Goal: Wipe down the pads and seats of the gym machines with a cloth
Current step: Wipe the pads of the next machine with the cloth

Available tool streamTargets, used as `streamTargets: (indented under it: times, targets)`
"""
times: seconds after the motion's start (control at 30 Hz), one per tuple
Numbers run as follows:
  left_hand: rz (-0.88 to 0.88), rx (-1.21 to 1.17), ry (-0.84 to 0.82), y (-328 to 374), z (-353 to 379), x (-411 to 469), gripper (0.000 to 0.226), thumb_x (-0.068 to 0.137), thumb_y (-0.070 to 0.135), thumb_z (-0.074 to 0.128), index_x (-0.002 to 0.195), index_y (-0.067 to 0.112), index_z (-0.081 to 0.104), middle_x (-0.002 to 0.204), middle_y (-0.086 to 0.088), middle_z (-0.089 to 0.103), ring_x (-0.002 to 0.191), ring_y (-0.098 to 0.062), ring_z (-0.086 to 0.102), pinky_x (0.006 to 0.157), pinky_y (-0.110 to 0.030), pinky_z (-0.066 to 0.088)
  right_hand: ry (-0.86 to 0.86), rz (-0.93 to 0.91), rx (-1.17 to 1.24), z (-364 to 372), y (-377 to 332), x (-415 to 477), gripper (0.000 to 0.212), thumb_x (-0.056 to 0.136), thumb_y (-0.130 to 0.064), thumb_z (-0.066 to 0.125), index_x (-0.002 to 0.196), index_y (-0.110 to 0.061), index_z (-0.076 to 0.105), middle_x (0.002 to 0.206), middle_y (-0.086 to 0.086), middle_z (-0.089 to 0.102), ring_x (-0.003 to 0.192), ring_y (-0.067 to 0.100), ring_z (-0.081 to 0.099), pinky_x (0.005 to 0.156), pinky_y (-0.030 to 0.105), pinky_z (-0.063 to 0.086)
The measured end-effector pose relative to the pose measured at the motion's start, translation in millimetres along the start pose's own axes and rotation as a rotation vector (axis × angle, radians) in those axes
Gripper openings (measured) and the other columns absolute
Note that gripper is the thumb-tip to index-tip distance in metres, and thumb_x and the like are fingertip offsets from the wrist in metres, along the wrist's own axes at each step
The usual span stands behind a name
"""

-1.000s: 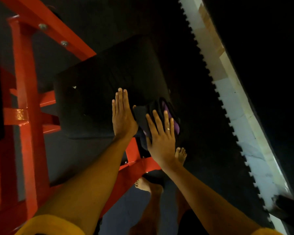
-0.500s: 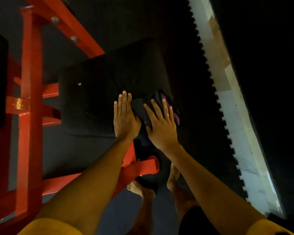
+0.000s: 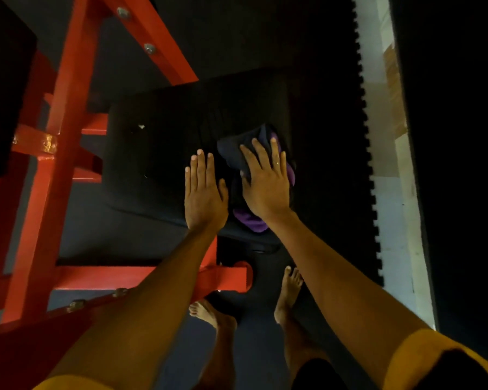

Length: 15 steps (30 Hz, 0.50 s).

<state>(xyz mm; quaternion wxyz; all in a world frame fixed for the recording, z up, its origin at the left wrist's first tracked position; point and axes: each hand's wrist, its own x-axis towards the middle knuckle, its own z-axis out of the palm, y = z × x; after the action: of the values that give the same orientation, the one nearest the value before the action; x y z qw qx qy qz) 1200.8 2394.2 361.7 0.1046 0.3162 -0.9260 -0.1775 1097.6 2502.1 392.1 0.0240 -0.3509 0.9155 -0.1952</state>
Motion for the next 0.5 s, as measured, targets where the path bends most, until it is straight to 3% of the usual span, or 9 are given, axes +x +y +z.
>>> streamTargets:
  times: [0.1, 0.23, 0.4, 0.5]
  targets:
    - [-0.088, -0.057, 0.018, 8.1, -2.3, 1.9, 0.068, 0.098, 0.034, 0.036, 0.159, 0.006, 0.024, 0.166, -0.012, 0.021, 0.156, -0.025, 0.01, 0.128, -0.039, 0.005, -0.103, -0.263, 0.064, -9.7, 23.1, -39.5, 0.066, 0.091, -0.022, 0.063, 0.154, -0.024, 0.044, 0.165, 0.001, 0.032, 0.158, 0.032, 0.009, 0.126, 0.057, 0.013]
    - [-0.13, -0.114, 0.09, 12.0, -3.6, 7.8, 0.064, 0.097, 0.036, 0.033, 0.153, 0.006, 0.038, 0.161, -0.013, 0.033, 0.153, -0.028, 0.021, 0.127, -0.039, 0.01, -0.232, -0.452, 0.122, -21.2, 56.1, -21.5, 0.062, 0.093, -0.019, 0.061, 0.152, -0.028, 0.046, 0.164, -0.002, 0.033, 0.157, 0.029, 0.012, 0.126, 0.053, 0.014]
    - [-0.188, 0.125, 0.138, 19.9, 1.4, 35.6, 0.047, 0.092, 0.025, 0.045, 0.134, 0.005, 0.051, 0.143, -0.016, 0.051, 0.137, -0.038, 0.043, 0.115, -0.05, 0.033, -0.206, -0.397, 0.088, -13.2, 50.3, 67.1, 0.06, 0.097, -0.02, 0.062, 0.154, -0.028, 0.044, 0.165, 0.001, 0.033, 0.157, 0.032, 0.011, 0.126, 0.053, 0.013]
    - [-0.245, 0.134, 0.144, 16.9, 4.0, 60.2, 0.044, 0.097, 0.027, 0.043, 0.134, 0.006, 0.05, 0.147, -0.018, 0.048, 0.143, -0.036, 0.038, 0.121, -0.05, 0.025, -0.195, -0.293, 0.071, -10.5, 34.2, 110.5, 0.057, 0.098, -0.023, 0.059, 0.153, -0.025, 0.044, 0.165, 0.002, 0.032, 0.157, 0.033, 0.01, 0.127, 0.052, 0.012]
